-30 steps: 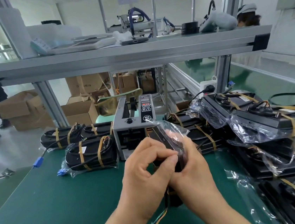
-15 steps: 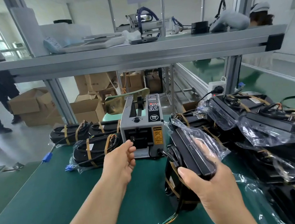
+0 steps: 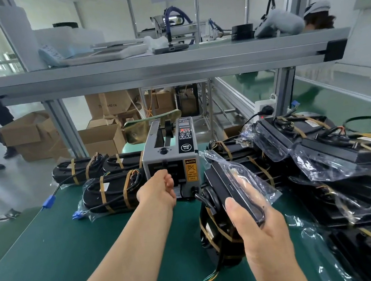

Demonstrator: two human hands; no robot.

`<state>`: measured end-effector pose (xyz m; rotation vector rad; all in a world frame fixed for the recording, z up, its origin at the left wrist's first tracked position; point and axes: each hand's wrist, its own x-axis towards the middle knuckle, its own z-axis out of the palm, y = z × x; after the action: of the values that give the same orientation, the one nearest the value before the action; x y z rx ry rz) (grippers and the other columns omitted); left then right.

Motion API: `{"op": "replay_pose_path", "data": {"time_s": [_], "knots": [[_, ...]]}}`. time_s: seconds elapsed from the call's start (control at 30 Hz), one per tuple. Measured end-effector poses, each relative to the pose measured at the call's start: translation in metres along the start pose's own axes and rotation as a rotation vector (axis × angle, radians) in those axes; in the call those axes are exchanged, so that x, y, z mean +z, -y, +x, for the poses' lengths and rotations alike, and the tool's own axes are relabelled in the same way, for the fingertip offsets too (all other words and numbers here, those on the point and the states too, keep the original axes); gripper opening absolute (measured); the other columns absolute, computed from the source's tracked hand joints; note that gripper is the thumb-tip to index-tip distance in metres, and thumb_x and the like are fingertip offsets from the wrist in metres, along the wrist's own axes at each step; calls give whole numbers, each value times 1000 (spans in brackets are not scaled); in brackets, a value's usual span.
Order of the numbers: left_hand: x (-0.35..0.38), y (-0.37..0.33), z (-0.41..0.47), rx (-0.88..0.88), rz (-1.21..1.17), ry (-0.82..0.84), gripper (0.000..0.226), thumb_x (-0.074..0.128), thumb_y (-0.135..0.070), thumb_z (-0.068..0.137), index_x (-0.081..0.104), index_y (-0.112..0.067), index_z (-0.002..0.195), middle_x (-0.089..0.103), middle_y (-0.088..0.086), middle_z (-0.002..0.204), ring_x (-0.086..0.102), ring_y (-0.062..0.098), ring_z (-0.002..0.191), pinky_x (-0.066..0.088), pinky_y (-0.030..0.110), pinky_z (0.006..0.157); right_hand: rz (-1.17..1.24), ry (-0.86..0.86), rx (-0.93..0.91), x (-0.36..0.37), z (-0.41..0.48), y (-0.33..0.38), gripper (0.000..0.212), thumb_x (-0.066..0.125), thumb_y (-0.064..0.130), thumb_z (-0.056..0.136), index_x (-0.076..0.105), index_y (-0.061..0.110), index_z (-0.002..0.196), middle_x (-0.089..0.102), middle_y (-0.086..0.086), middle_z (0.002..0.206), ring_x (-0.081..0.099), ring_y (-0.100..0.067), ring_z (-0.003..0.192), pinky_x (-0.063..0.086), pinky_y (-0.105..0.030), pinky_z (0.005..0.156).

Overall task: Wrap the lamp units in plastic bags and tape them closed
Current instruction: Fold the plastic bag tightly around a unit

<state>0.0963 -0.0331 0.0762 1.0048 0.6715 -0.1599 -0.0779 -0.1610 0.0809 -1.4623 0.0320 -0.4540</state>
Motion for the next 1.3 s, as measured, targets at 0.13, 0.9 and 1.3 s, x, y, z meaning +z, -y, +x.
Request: {"op": "replay_pose_path", "data": {"time_s": [0.13,0.9,1.3], "knots": [[-5,2,-8,109,-24,-2,11,65,-13,89,57,-17,82,53,-10,49,47,3,43,35,21,50,28,-24,12,-5,3,-3,34,59,51,80,69,47,112,66,34,118,55,19,115,40,-14,95],[-27,-6,-129,599,811,669,10,78,-14,79,75,-12,69,71,3,68,64,9,63,50,16,62,-94,-38,41,7,5,-3,44,33,68,82,65,60,110,72,25,110,65,2,111,50,-40,101],[-23,-2,-124,658,872,600,15,80,-15,76,72,-10,65,68,0,60,61,7,55,50,16,57,-112,-27,34,4,4,-2,40,30,68,84,63,66,107,74,24,104,68,1,103,54,-36,92]]}}
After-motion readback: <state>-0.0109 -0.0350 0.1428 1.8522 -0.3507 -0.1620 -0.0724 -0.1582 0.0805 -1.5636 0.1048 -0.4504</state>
